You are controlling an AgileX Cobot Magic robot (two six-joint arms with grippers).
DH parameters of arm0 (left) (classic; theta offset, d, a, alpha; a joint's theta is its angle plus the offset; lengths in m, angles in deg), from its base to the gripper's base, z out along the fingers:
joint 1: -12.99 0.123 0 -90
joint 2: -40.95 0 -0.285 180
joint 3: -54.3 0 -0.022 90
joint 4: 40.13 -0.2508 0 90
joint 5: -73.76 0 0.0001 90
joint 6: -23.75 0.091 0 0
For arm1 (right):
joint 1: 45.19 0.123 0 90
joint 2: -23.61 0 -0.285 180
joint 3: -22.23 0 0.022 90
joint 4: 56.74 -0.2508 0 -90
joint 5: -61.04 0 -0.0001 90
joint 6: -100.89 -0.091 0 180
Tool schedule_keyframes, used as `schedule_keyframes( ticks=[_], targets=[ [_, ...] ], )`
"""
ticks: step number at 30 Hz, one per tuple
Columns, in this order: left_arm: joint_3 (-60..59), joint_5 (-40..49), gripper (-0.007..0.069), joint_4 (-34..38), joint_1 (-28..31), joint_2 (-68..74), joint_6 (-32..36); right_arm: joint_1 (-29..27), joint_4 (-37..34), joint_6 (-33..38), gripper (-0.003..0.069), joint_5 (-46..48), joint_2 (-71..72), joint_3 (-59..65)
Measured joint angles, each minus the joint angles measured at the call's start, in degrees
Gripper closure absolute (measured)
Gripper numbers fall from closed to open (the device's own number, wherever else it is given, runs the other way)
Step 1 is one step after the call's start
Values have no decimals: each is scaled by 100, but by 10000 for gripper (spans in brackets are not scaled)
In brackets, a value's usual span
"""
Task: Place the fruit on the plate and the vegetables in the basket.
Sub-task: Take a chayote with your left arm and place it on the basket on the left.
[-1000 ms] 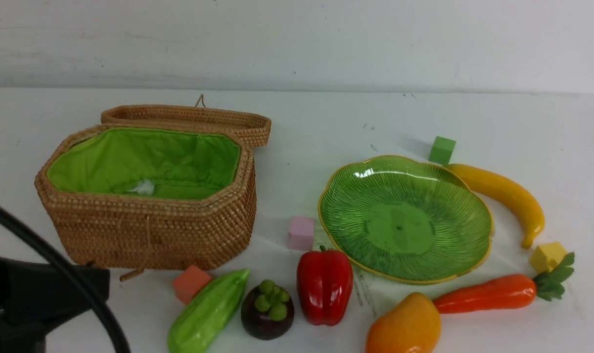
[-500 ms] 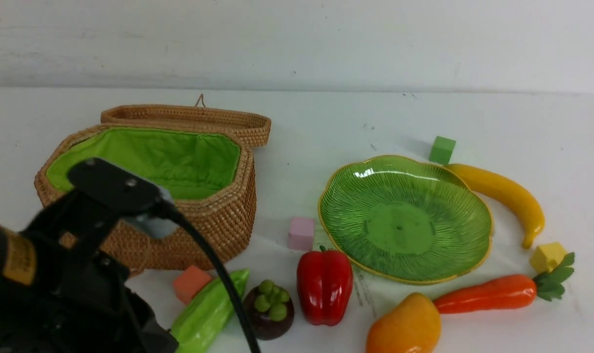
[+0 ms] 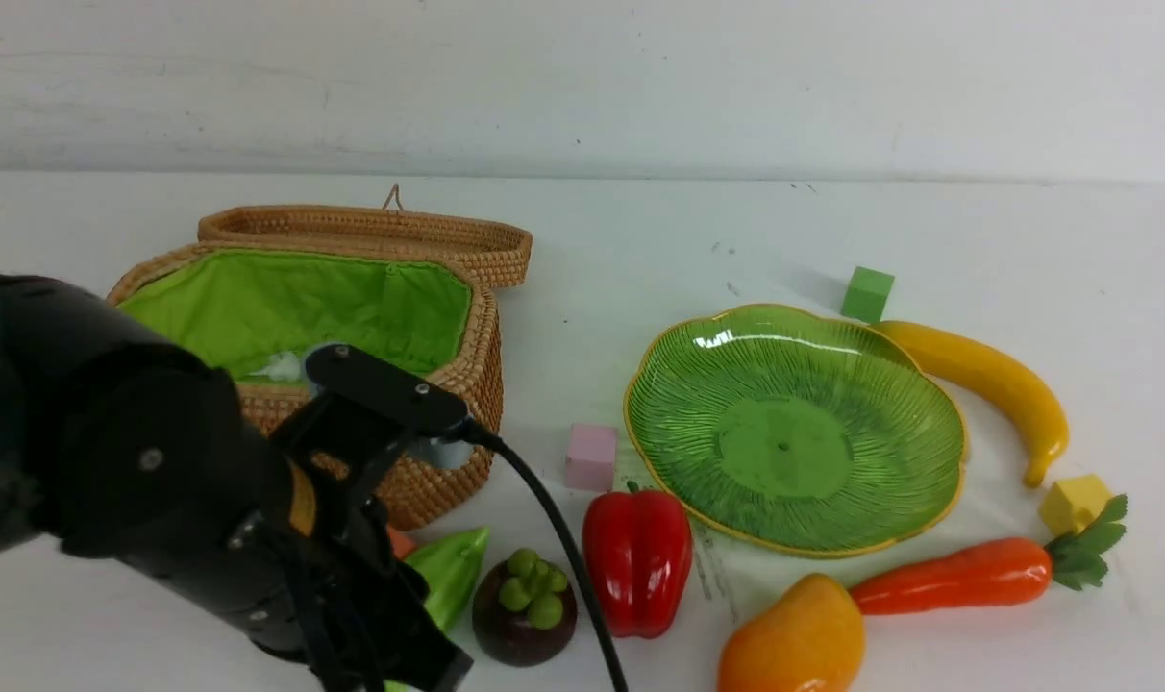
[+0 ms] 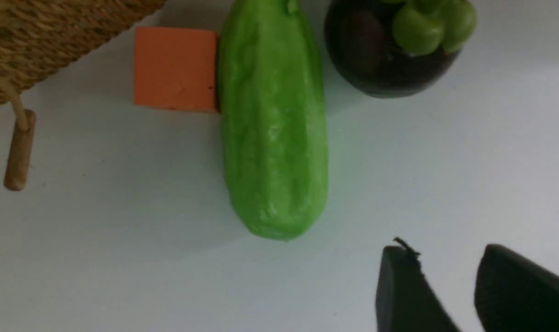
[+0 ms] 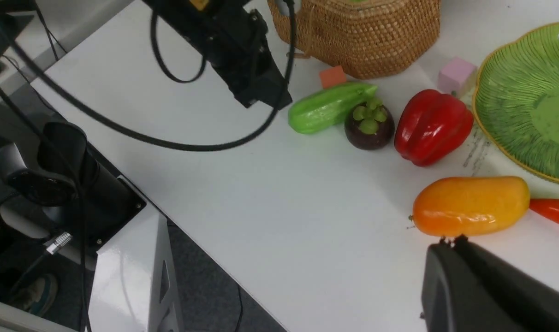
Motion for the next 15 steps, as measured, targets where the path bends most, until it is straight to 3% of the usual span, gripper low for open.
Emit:
schedule_keyframes(
  ticks=[1, 2, 7, 15],
  targets=[
    [0, 0, 343, -19, 0, 30, 0, 0, 0, 0, 657, 0, 0, 0],
    [0, -163, 255, -231, 0, 296, -207, 0, -58, 0, 655, 0, 0, 0],
    [0, -525, 143, -933, 0, 849, -730, 0, -101, 0, 654, 0, 0, -1],
    [36, -898, 121, -1751, 0, 1598, -1293, 0, -205, 2, 649, 0, 0, -1]
  ],
)
